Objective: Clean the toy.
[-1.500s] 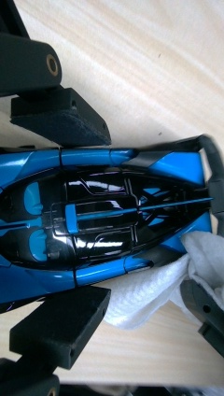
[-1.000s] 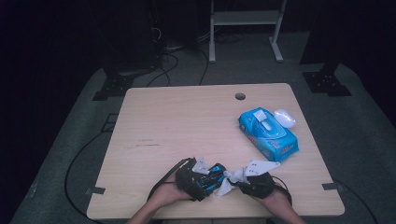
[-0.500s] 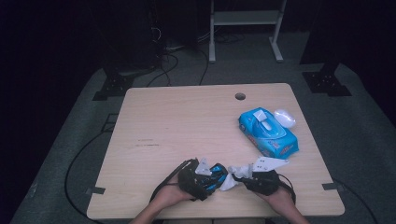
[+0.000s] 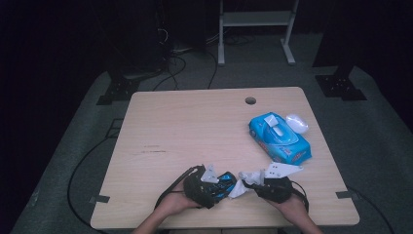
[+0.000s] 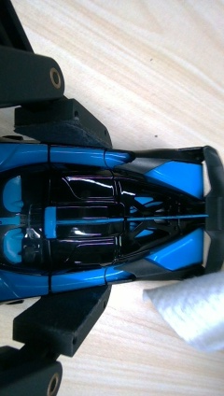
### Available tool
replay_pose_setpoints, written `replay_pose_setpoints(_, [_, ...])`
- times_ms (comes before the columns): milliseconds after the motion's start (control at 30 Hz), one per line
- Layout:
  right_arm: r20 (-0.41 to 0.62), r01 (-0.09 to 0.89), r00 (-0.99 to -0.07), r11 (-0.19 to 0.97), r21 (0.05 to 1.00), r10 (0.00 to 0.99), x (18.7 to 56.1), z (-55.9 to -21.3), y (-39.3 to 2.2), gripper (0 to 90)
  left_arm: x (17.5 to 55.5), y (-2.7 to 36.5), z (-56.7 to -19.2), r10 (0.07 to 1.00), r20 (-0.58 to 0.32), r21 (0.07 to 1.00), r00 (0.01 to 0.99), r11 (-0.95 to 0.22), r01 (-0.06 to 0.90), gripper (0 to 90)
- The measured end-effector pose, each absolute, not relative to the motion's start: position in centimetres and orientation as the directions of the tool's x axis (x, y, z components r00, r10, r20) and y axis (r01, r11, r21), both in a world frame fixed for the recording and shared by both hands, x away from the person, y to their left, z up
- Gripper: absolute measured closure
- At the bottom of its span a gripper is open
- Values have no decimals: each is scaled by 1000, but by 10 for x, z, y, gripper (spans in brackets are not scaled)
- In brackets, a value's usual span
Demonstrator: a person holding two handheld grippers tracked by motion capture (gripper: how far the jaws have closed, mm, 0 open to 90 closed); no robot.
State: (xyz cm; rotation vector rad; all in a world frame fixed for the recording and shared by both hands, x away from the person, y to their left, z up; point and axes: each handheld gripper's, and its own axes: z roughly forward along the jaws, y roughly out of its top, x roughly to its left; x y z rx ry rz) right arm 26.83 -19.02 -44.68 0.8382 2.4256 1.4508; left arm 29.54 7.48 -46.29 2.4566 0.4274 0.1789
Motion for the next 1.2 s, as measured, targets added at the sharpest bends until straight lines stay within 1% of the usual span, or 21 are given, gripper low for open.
replay_pose_setpoints(267, [118,369,-823,366,854,555,268,-448,-189,793,298,69,-463,355,16,603,935,-749,275,264])
replay_pose_setpoints(300, [120,371,-823,367,853,555,268,-448,-188,792,298,68,-464,355,17,597,935,-754,275,257])
replay_pose_setpoints(367, [116,367,-825,369,854,553,268,-448,-188,789,299,64,-466,360,14,586,933,-759,284,202])
replay_pose_setpoints(433, [114,366,-825,371,853,553,268,-448,-188,789,300,62,-468,358,12,590,934,-756,283,174])
replay_pose_setpoints(467, [115,368,-824,370,853,554,268,-448,-188,789,300,62,-467,359,10,592,933,-754,283,178])
replay_pose_setpoints(500, [116,369,-823,369,853,555,268,-449,-189,789,299,62,-466,356,26,600,934,-753,271,254])
replay_pose_setpoints(867, [115,367,-813,349,862,571,269,-445,-195,790,298,64,-462,339,80,605,937,-764,225,261])
replay_pose_setpoints(967, [115,368,-810,346,863,576,270,-444,-196,789,305,65,-457,350,72,624,934,-746,232,265])
replay_pose_setpoints(1000, [116,370,-807,343,863,579,270,-444,-197,789,307,65,-456,349,89,616,933,-755,224,273])
replay_pose_setpoints(1067, [117,372,-801,336,865,587,272,-443,-199,790,313,65,-454,349,75,612,934,-756,233,275])
replay_pose_setpoints(1100, [115,373,-799,335,865,590,272,-443,-200,789,316,64,-453,353,95,609,931,-761,226,277])
replay_pose_setpoints(1200, [122,382,-790,326,865,601,275,-443,-203,790,324,60,-452,348,111,598,931,-771,216,280])
